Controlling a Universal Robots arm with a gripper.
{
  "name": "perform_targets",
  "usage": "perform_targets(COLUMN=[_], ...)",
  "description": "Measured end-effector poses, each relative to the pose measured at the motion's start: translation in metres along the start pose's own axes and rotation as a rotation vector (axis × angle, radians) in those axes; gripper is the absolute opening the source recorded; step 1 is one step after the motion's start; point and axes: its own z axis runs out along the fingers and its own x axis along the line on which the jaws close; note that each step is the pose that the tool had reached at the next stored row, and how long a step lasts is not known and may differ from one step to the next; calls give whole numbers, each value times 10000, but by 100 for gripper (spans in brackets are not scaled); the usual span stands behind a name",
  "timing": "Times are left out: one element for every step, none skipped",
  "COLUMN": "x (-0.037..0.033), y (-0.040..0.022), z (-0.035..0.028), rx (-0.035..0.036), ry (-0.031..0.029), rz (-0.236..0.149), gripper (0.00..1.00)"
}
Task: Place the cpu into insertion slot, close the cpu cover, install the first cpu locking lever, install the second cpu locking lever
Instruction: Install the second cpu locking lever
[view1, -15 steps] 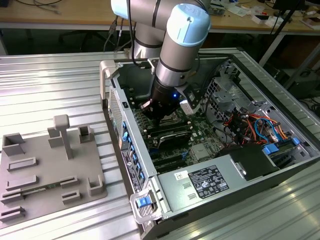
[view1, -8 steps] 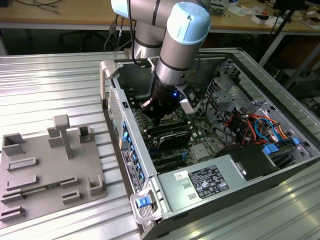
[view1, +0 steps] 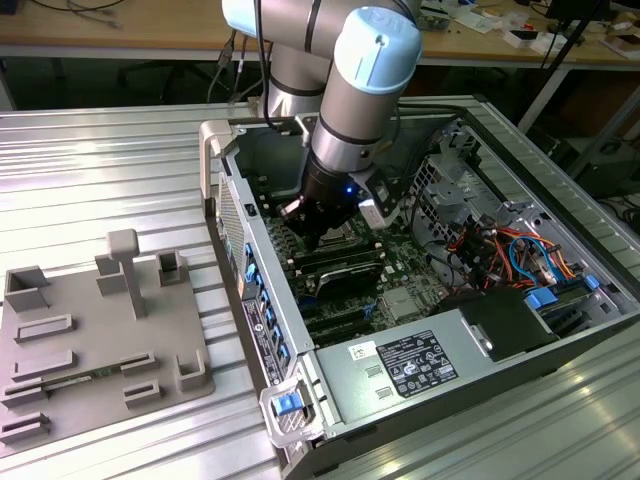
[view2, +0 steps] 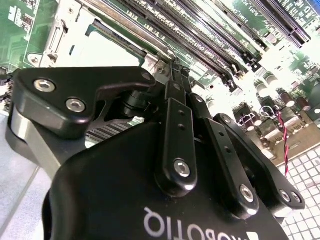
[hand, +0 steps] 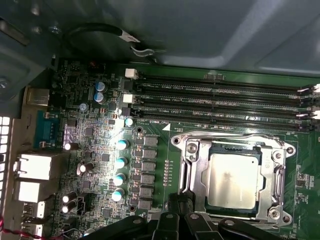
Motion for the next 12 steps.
perform_targets(x=[0,0,0,0,0,-1,-1,0,1,1,2,2], y=[-1,-1,-1,-1,-1,-1,-2,-3,-4,-5,-6,-7], z=[5,9,14,20,26,39,47,54,59,63,64,63], rx=[-5,-7,-8,-9,-8,-9,-10,-9,-5,-1,0,-7], ry=[1,2,1,2,2,0,0,0,4,8,9,11], rz=[0,0,0,0,0,-1,0,0,0,0,0,0], gripper=[11,11,11,11,11,11,11,11,11,11,11,11])
